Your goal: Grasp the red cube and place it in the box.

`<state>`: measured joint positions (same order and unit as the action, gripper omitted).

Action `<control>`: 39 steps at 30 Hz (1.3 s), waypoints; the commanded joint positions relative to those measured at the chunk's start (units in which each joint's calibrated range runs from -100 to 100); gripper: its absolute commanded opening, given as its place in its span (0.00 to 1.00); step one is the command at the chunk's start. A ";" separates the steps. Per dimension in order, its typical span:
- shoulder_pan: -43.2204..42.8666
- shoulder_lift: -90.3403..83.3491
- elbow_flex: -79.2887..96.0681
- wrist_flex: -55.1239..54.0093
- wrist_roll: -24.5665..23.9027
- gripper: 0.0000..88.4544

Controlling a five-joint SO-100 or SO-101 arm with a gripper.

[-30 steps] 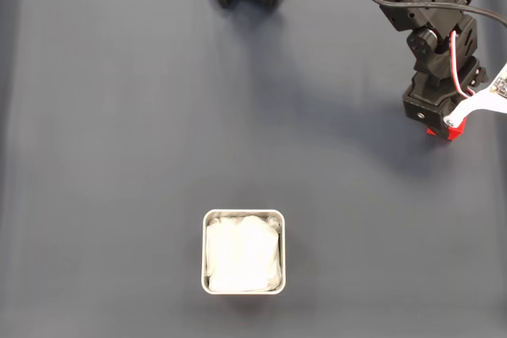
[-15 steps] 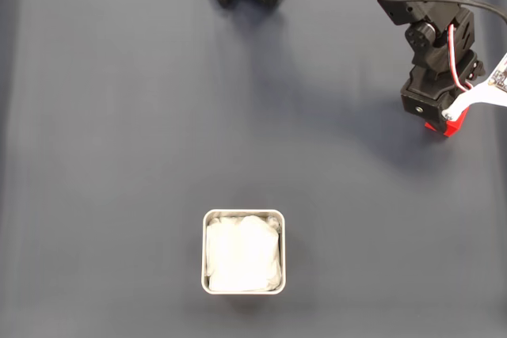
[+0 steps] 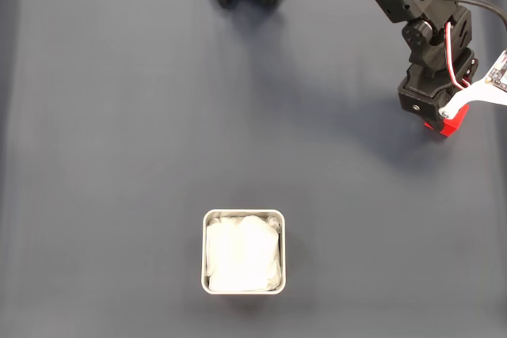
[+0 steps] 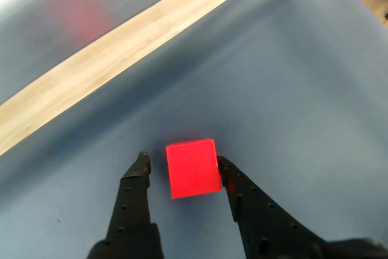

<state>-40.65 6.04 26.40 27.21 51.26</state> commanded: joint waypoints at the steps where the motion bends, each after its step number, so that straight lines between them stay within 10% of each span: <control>1: 0.17 -4.39 -0.12 -0.24 0.59 0.24; 39: 0.45 -8.98 0.79 1.15 1.37 0.07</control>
<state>-40.65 1.95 27.58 27.68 52.77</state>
